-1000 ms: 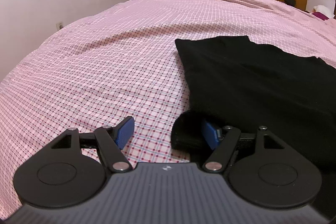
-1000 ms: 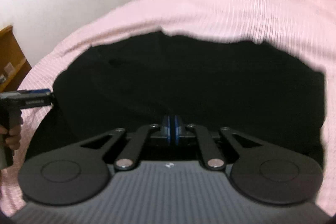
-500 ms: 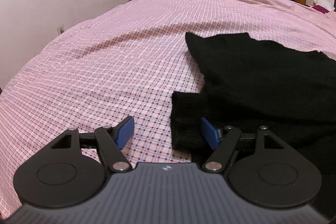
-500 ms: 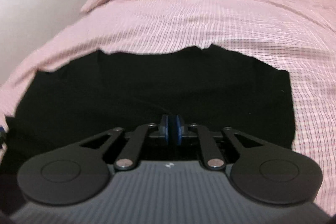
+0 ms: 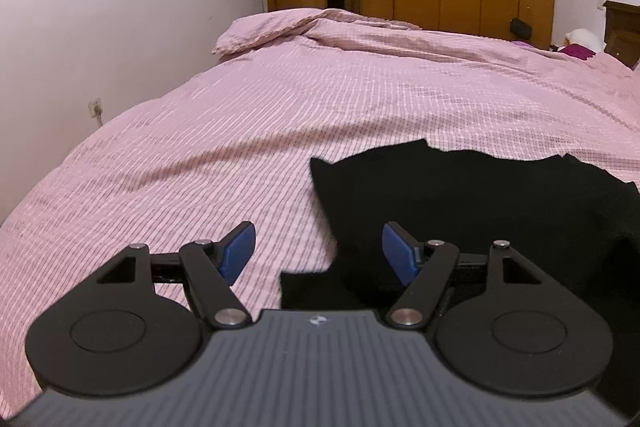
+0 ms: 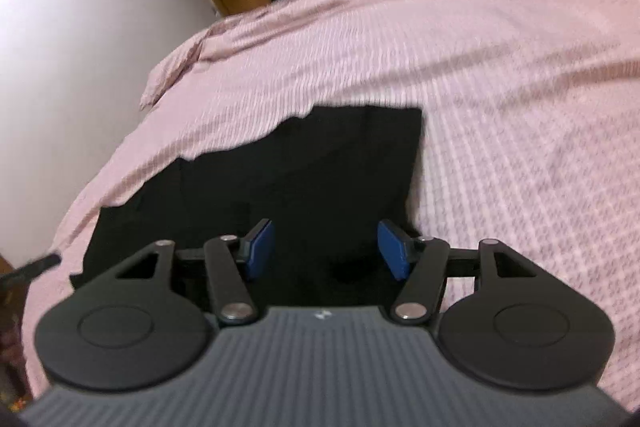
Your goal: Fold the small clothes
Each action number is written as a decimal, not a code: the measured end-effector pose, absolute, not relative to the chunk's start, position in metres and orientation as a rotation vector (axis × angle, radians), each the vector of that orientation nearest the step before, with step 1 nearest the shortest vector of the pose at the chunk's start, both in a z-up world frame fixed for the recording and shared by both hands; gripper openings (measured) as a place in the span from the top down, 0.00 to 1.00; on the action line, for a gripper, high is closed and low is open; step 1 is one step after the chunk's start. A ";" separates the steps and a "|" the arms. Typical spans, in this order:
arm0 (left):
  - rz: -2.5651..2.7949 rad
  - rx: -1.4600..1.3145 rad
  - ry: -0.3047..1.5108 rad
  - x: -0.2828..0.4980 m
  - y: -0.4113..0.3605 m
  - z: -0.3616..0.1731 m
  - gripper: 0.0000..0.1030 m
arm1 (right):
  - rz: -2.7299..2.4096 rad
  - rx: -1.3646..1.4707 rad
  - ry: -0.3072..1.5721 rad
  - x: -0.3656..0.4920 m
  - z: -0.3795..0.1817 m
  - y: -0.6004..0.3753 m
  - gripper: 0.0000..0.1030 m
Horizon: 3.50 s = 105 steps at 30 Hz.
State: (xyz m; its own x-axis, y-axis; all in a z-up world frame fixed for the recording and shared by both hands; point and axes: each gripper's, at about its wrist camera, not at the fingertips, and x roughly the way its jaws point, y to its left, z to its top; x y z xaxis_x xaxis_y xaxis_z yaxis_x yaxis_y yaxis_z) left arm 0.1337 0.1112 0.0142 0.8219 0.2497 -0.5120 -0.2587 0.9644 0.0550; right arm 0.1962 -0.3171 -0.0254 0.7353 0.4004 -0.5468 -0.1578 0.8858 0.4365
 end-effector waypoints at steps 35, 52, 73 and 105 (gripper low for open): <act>0.214 -0.026 0.658 0.196 0.129 -0.034 0.33 | 0.172 0.191 0.642 0.209 -0.030 -0.301 0.45; 0.150 -0.031 0.739 0.086 0.112 0.004 0.28 | 0.285 0.203 0.710 0.101 0.002 -0.291 0.45; 0.090 -0.130 0.864 -0.009 0.099 -0.026 0.27 | 0.249 0.161 0.806 -0.001 -0.029 -0.274 0.45; -0.032 -0.197 0.878 -0.041 0.087 -0.072 0.29 | 0.261 0.241 0.889 -0.021 -0.073 -0.279 0.32</act>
State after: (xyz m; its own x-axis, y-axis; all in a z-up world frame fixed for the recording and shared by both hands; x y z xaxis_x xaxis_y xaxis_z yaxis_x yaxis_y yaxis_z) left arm -0.0408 0.0866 -0.0720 0.6393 -0.1085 -0.7612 -0.0536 0.9813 -0.1848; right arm -0.0212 -0.2789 -0.0727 0.6022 0.3224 -0.7303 -0.1238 0.9415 0.3135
